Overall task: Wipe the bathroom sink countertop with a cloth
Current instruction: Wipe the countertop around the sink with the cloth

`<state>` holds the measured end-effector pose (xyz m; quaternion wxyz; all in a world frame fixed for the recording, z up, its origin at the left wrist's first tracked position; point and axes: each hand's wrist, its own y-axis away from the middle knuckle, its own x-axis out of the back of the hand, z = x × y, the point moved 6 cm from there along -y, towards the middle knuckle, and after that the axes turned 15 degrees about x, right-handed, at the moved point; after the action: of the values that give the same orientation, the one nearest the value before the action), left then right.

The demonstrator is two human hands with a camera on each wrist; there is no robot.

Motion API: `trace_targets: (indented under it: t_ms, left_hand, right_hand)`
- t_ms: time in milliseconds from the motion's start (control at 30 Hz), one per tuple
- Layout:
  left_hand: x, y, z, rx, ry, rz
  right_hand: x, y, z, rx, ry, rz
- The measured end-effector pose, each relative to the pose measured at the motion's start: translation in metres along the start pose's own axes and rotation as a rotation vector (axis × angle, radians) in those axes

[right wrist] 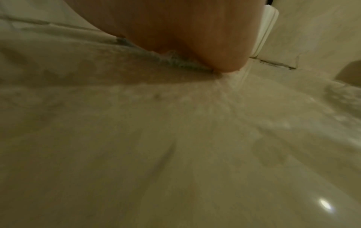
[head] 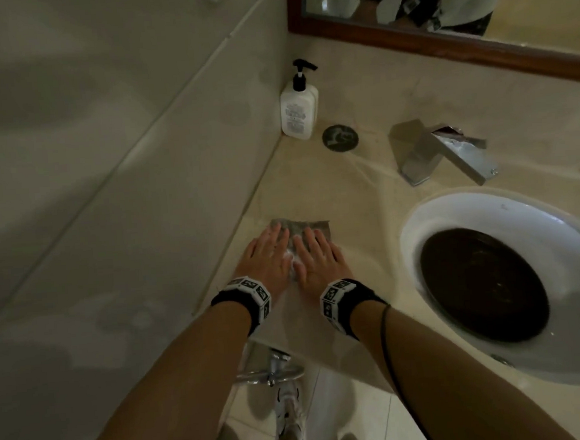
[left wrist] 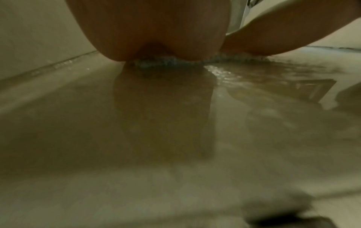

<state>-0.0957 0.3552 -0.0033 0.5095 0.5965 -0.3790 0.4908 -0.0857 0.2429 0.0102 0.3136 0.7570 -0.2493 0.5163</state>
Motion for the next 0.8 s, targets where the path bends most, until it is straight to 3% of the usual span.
trace_targets:
  t_ms: [233,367,567,800]
  left_hand:
    - [0.013,-0.067,-0.017,0.029,0.01,0.043]
    - [0.029,-0.078,-0.011,0.041,0.06,0.113]
    - [0.026,-0.093,0.023,-0.029,0.019,0.033]
    - [0.02,-0.075,0.1,-0.165,-0.029,0.021]
  right_hand:
    - [0.019,-0.062,0.013,-0.057,-0.076,0.039]
    - [0.025,-0.074,0.027,-0.068,-0.11,0.065]
    - [0.03,-0.063,0.061,-0.123,-0.145,0.012]
    - [0.03,0.001,0.107,-0.247,-0.164,0.017]
